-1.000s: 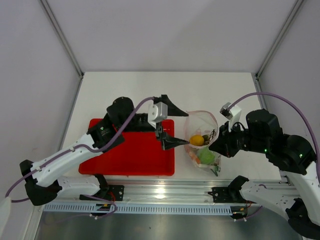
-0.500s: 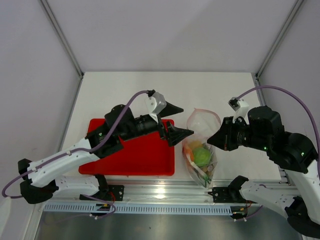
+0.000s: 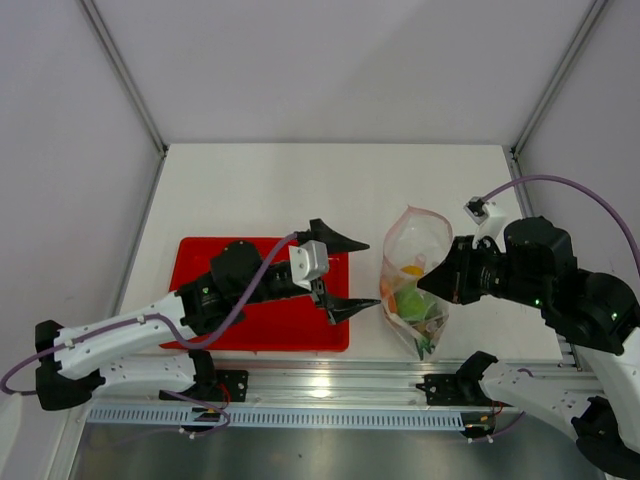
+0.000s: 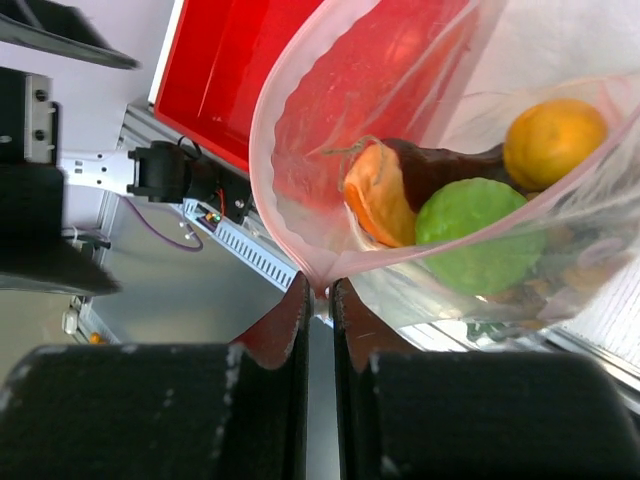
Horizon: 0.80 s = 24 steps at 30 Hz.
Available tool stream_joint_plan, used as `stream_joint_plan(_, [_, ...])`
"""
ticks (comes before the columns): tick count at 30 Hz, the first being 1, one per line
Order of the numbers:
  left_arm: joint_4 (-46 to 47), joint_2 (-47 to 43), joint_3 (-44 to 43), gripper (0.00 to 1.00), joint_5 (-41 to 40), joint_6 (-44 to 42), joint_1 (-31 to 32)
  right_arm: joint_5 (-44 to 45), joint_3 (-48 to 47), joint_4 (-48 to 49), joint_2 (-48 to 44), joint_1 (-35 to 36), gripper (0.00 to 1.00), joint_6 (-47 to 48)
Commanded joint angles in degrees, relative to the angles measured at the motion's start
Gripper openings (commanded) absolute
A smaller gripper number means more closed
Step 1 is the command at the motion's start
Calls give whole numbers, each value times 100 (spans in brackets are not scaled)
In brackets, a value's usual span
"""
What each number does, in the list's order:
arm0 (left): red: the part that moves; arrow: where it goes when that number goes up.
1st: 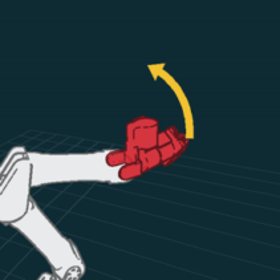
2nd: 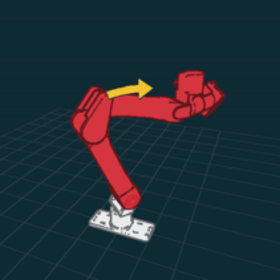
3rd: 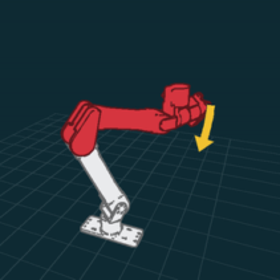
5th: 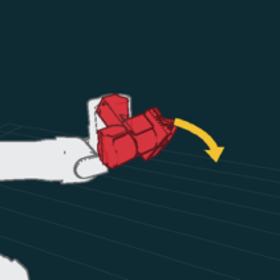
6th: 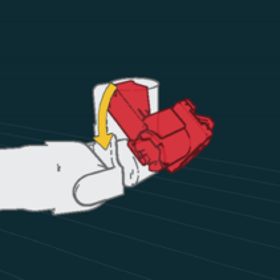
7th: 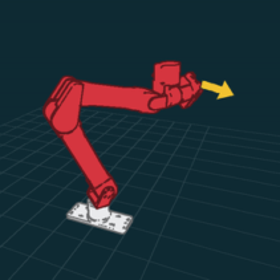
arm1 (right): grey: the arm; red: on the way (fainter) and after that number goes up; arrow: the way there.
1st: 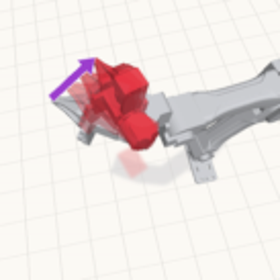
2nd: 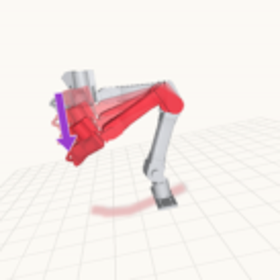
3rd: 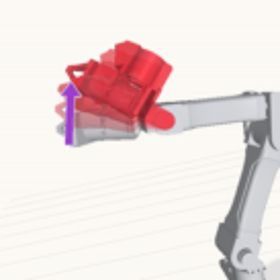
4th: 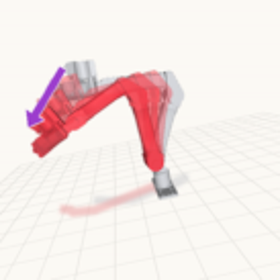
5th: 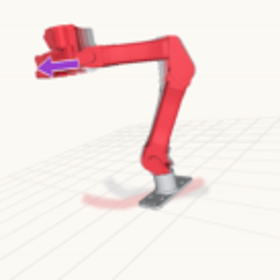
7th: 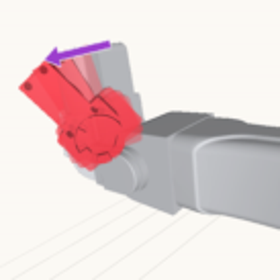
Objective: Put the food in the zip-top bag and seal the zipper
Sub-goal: Zip the zipper food storage bag at the center of the board.
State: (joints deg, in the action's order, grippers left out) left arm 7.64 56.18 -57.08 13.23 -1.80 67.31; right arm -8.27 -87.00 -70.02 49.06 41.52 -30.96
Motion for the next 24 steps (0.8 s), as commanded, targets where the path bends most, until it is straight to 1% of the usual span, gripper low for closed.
stream_joint_plan(1, [406,112,-153,100,644,-1479,46,-385,-45,191,33,23,0,379])
stream_joint_plan(2, [66,173,-224,99,698,-1855,46,-420,-45,173,34,23,0,432])
stream_joint_plan(5, [-463,340,-593,99,899,-2288,46,-543,-27,76,60,23,0,582])
stream_joint_plan(10, [-702,472,-734,100,1435,-2509,46,-1088,122,15,69,23,0,854])
stream_joint_plan(12, [-1140,577,-910,99,1655,-2658,46,-1159,175,-64,69,14,0,969])
stream_joint_plan(13, [-1325,648,-1084,97,1839,-2702,46,-1185,183,-91,60,23,0,995])
stream_joint_plan(14, [-1527,814,-1190,90,1945,-2807,46,-1159,192,-108,43,23,0,1013])
stream_joint_plan(15, [-1990,928,-1435,86,2050,-2834,46,-1133,184,-126,34,23,0,1039])
stream_joint_plan(16, [-2203,1043,-1707,81,2147,-2843,46,-1115,184,-135,34,32,0,1057])
stream_joint_plan(17, [-2379,1270,-1823,73,2322,-2817,46,-1106,184,-161,51,23,0,1066])
stream_joint_plan(18, [-2599,1368,-2077,71,2402,-2773,46,-1089,192,-161,60,23,0,1066])
stream_joint_plan(20, [-2662,1509,-2123,67,2560,-2694,46,-1089,210,-153,60,23,0,1066])
stream_joint_plan(24, [-2680,1711,-2053,65,2754,-2571,46,-1106,210,-144,34,23,0,1083])
